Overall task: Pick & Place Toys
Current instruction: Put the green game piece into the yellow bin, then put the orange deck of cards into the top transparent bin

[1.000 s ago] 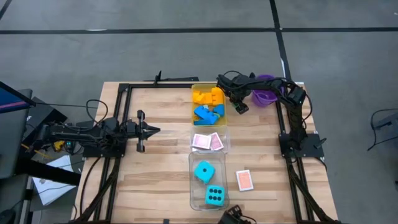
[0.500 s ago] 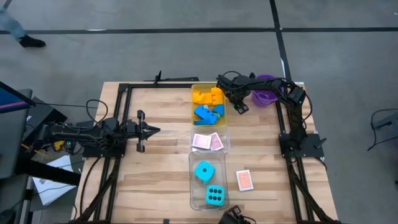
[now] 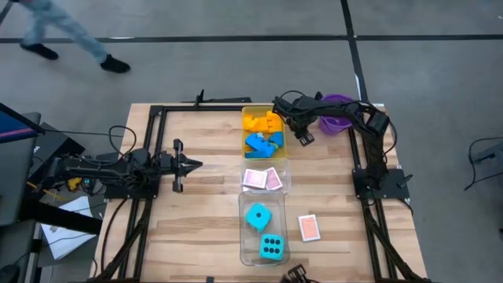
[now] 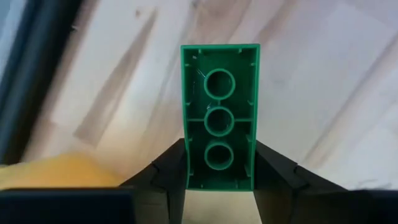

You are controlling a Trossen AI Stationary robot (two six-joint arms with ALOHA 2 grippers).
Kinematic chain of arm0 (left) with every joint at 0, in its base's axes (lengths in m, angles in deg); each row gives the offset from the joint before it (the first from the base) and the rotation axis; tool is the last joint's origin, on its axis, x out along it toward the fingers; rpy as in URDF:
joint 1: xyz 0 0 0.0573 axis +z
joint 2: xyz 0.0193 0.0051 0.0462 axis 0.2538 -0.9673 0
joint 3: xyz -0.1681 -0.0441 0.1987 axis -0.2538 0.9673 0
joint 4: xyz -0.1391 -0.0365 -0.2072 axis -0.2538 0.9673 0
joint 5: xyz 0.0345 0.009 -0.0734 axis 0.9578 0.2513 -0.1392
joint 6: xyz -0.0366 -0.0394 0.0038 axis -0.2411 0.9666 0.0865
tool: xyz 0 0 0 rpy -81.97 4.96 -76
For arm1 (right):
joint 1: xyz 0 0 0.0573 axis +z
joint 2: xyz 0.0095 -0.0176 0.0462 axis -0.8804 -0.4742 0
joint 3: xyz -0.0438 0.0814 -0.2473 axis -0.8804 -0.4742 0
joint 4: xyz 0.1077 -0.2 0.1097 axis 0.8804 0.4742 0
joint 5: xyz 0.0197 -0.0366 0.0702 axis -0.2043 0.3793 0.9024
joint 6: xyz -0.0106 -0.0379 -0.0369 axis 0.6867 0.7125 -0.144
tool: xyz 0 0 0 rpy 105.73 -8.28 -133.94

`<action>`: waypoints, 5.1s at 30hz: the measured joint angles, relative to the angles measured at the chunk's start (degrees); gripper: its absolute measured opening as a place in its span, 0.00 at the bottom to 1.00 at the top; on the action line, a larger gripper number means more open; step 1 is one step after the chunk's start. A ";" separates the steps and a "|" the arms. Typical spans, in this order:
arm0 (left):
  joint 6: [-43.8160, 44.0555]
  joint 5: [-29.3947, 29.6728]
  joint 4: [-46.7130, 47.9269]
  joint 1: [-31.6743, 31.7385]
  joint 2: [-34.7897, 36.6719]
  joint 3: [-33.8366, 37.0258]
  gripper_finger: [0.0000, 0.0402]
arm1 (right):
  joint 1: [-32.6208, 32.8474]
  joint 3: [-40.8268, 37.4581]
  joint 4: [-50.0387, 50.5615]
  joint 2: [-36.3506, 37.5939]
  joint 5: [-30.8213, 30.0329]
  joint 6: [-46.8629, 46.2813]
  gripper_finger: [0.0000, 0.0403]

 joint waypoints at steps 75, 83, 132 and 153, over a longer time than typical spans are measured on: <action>0.01 0.07 -0.50 0.00 0.00 0.00 0.04 | 27.05 28.56 -3.10 0.67 -34.20 59.76 0.21; 0.01 0.26 -0.48 0.00 0.00 0.00 0.04 | 35.21 28.56 -2.78 0.76 -47.42 86.39 0.20; -0.01 0.13 -3.16 0.01 -0.35 0.02 0.04 | 81.83 7.60 31.70 17.14 -9.84 -4.70 0.76; -0.01 0.22 -3.52 0.00 -0.63 0.02 0.04 | 79.59 -0.16 16.04 7.35 -3.52 -7.50 0.94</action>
